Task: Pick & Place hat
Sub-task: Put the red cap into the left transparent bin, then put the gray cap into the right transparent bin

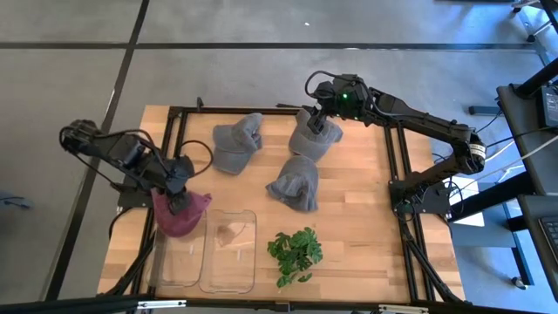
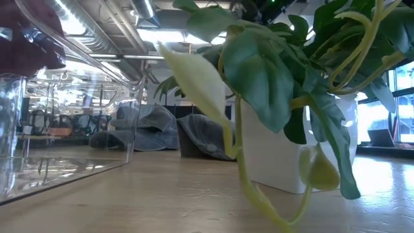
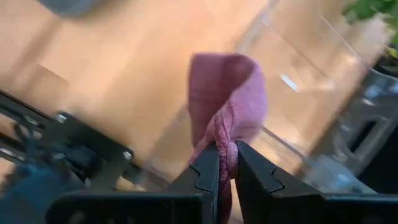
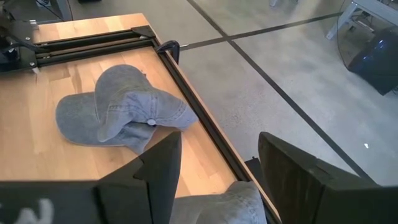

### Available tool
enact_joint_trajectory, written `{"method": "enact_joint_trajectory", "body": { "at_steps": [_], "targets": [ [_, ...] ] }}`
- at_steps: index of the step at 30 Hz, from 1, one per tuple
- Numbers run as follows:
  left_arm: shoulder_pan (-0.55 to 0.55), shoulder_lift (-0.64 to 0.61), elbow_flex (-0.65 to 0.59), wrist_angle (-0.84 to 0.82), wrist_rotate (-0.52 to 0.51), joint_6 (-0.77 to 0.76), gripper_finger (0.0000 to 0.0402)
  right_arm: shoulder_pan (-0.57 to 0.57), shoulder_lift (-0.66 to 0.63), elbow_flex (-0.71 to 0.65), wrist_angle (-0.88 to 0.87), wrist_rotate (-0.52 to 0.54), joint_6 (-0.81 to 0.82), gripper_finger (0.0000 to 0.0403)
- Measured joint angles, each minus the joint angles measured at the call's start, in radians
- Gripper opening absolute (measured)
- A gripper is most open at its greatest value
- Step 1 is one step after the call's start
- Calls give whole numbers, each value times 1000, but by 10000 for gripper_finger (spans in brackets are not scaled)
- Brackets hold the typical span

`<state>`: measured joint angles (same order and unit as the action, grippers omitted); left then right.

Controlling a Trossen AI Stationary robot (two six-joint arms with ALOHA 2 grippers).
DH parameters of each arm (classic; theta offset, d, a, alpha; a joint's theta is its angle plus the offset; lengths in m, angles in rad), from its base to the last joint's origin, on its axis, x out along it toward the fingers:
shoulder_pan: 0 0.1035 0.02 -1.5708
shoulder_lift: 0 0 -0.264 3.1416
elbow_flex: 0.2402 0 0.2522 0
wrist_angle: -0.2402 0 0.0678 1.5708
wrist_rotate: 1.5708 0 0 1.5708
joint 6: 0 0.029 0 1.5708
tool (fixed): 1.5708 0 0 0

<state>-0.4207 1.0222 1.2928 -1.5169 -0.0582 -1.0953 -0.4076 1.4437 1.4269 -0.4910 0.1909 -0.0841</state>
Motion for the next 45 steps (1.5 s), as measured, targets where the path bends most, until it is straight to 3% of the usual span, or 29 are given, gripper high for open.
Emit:
{"method": "enact_joint_trajectory", "body": {
  "at_steps": [6, 14, 25, 33, 36, 41, 45],
  "targets": [
    [-38, 8, -39, 1, -122, -21, 50, -2, 0, 0, 0, 0, -1, 213],
    [-38, 8, -41, 3, -78, -96, 69, -2, 0, 0, 0, 0, -6, 213],
    [-36, 0, -20, -3, -128, -47, 101, -2, 0, 0, 0, 0, -6, 213],
    [-2, -4, 66, 84, -498, 124, 98, -2, 1, 0, 0, -5, 1, 213],
    [53, -4, 68, 179, -573, 222, 99, -2, 1, 0, 0, -48, 2, 213],
    [177, 3, 38, 389, -539, 456, 102, -2, 1, 0, 0, -165, 4, 213],
    [292, 19, 19, 601, -395, 697, 99, -2, 1, 0, -1, -202, 31, 213]
  ]
}}
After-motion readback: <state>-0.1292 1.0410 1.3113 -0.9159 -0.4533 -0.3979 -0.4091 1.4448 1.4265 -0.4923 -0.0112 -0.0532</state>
